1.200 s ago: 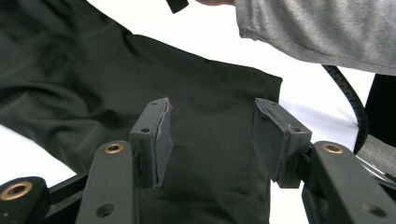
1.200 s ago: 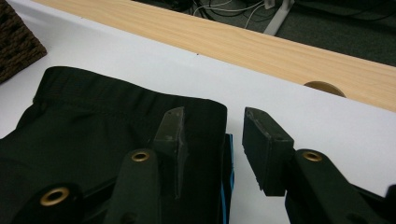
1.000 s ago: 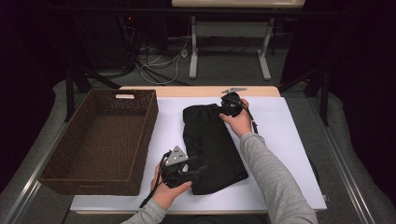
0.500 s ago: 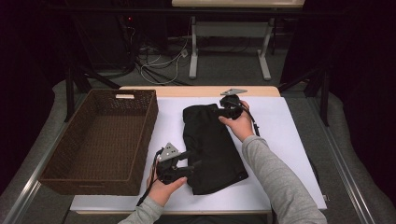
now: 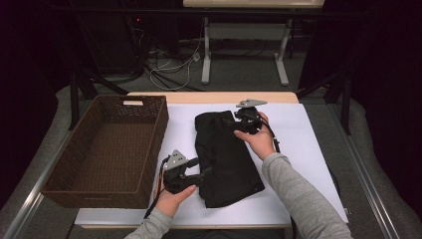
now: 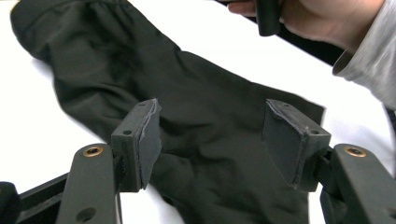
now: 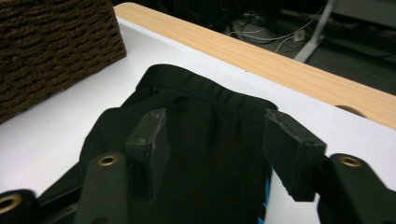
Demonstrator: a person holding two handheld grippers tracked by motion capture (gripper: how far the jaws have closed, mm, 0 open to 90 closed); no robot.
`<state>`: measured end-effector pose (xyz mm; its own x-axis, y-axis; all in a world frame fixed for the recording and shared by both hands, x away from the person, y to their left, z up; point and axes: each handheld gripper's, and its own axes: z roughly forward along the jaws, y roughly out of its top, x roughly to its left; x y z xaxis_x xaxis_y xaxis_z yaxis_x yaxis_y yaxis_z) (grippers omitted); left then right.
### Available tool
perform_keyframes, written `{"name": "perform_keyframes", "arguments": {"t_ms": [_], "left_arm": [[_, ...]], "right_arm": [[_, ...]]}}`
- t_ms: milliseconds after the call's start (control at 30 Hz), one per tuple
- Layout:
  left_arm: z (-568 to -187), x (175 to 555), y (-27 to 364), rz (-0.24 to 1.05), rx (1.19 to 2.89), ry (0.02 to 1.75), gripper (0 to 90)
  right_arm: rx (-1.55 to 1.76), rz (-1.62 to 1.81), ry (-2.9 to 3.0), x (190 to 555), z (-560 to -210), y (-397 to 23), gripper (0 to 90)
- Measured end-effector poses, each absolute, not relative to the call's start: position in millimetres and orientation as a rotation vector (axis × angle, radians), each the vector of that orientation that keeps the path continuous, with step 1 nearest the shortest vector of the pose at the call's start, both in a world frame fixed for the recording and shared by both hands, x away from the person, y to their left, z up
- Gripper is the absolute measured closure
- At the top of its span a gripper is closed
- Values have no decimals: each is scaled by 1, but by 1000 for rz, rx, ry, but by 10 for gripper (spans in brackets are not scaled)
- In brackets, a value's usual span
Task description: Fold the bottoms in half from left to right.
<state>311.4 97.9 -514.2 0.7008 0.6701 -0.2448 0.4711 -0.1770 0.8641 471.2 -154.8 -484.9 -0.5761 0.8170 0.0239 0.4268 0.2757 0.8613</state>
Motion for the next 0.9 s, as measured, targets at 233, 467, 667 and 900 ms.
{"name": "perform_keyframes", "arguments": {"t_ms": [233, 467, 667, 900], "left_arm": [[-512, 311, 101, 225, 1836, 936, 369], [-513, 313, 100, 226, 1826, 960, 263], [-517, 316, 97, 219, 1829, 982, 186], [-519, 318, 97, 225, 1824, 1013, 149]], "right_arm": [[1132, 1222, 2117, 451, -484, -164, 385], [1177, 1289, 2095, 421, -481, -176, 308], [1174, 1307, 2059, 400, -482, -186, 211], [1167, 1303, 2071, 379, -488, -193, 152]]}}
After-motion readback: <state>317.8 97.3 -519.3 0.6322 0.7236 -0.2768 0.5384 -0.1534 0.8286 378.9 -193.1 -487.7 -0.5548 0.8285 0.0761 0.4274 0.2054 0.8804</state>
